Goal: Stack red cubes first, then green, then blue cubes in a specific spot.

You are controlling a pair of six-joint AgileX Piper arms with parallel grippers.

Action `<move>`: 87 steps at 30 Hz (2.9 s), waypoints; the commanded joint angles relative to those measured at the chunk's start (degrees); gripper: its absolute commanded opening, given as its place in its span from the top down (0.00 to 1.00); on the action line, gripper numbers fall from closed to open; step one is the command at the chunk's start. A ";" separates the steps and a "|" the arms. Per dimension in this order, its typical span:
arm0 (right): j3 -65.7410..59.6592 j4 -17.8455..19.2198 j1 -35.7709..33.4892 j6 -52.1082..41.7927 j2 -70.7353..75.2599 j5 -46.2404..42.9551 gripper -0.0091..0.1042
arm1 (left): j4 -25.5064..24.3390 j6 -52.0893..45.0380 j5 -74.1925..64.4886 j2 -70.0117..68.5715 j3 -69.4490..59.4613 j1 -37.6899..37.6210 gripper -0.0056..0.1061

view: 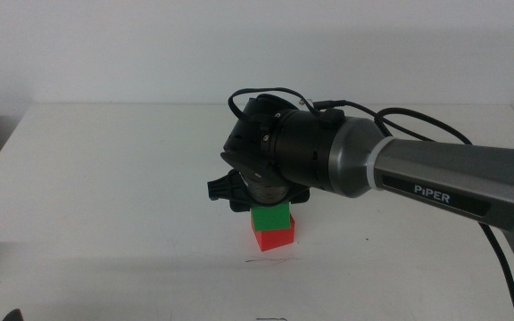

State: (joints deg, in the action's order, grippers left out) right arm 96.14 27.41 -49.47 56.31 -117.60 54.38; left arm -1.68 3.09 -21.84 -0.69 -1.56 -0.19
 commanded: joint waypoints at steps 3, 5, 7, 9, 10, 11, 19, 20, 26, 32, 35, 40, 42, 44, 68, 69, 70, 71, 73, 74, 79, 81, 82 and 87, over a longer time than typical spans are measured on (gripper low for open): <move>1.79 3.86 -0.13 -0.30 3.31 -0.42 0.89 | 0.36 0.54 4.32 -1.47 0.15 -0.20 0.13; 1.79 4.77 -0.20 -0.30 3.84 -0.42 0.89 | 0.36 0.54 4.32 -1.47 0.15 -0.20 0.13; 1.79 5.29 -0.33 -0.30 4.51 -0.31 0.89 | 0.36 0.54 4.32 -1.47 0.15 -0.20 0.13; 1.79 5.51 -0.41 -0.39 5.62 -0.26 0.89 | 0.36 0.54 4.32 -1.47 0.15 -0.20 0.13; 1.79 5.51 -0.50 -0.67 6.22 -0.45 0.89 | 0.36 0.54 4.32 -1.47 0.15 -0.20 0.13; 1.79 5.53 -0.50 -0.76 6.58 -0.45 0.89 | 0.36 0.54 4.32 -1.47 0.15 -0.20 0.13; 1.05 4.82 -0.50 -7.28 6.54 -4.72 0.89 | 0.36 0.54 4.32 -1.47 0.15 -0.20 0.13; 0.71 4.62 -0.50 -7.69 6.54 -5.17 0.89 | 0.36 0.54 4.32 -1.47 0.15 -0.20 0.13; -1.25 4.69 -0.42 -7.83 6.54 -5.84 0.89 | 0.36 0.54 4.32 -1.47 0.15 -0.20 0.13; -2.53 5.01 0.17 -7.59 6.37 -6.48 0.90 | 0.36 0.54 4.32 -1.47 0.15 -0.20 0.13; -2.82 5.04 0.50 -7.59 6.19 -6.61 0.90 | 0.36 0.54 4.32 -1.47 0.15 -0.20 0.13; -2.82 5.04 0.65 -7.59 5.91 -7.04 0.90 | 0.36 0.54 4.32 -1.47 0.15 -0.20 0.13; -2.82 5.04 0.65 -7.59 5.91 -7.47 0.90 | 0.36 0.54 4.32 -1.47 0.15 -0.20 0.13; -2.82 4.79 0.65 -7.59 5.86 -7.75 0.90 | 0.36 0.54 4.32 -1.47 0.15 -0.20 0.13; -2.87 4.64 0.72 -5.00 5.25 -6.20 0.22 | 0.36 0.54 4.32 -1.47 0.15 -0.20 0.13; -2.87 4.56 0.72 -5.00 5.35 -5.95 0.19 | 0.36 0.54 4.32 -1.47 0.15 -0.20 0.13; -2.87 4.26 0.72 -5.07 5.71 -5.76 0.17 | 0.36 0.54 4.32 -1.47 0.15 -0.20 0.13; -2.87 3.86 0.72 -5.28 6.45 -5.58 0.16 | 0.36 0.54 4.32 -1.47 0.15 -0.20 0.13; -2.87 2.97 0.72 -5.97 8.68 -4.79 0.16 | 0.36 0.54 4.32 -1.47 0.15 -0.20 0.13; -2.87 2.42 0.72 -6.62 9.89 -4.42 0.16 | 0.36 0.54 4.32 -1.47 0.15 -0.20 0.13; -2.87 -2.05 0.72 -15.37 19.55 0.35 0.16 | 0.36 0.54 4.32 -1.47 0.15 -0.20 0.13; -2.87 -4.65 1.24 -21.13 24.03 2.65 0.16 | 0.36 0.54 4.32 -1.47 0.15 -0.20 0.13; -3.04 -6.41 1.66 -24.56 26.26 3.51 0.16 | 0.36 0.54 4.32 -1.47 0.15 -0.20 0.13; -12.58 -14.81 5.21 -39.19 40.29 -1.24 0.16 | 0.36 0.54 4.32 -1.47 0.15 -0.20 0.13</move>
State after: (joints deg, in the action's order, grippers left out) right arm 84.73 13.92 -45.31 22.36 -82.95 56.48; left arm -1.68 3.09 -21.84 -0.69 -1.56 -0.19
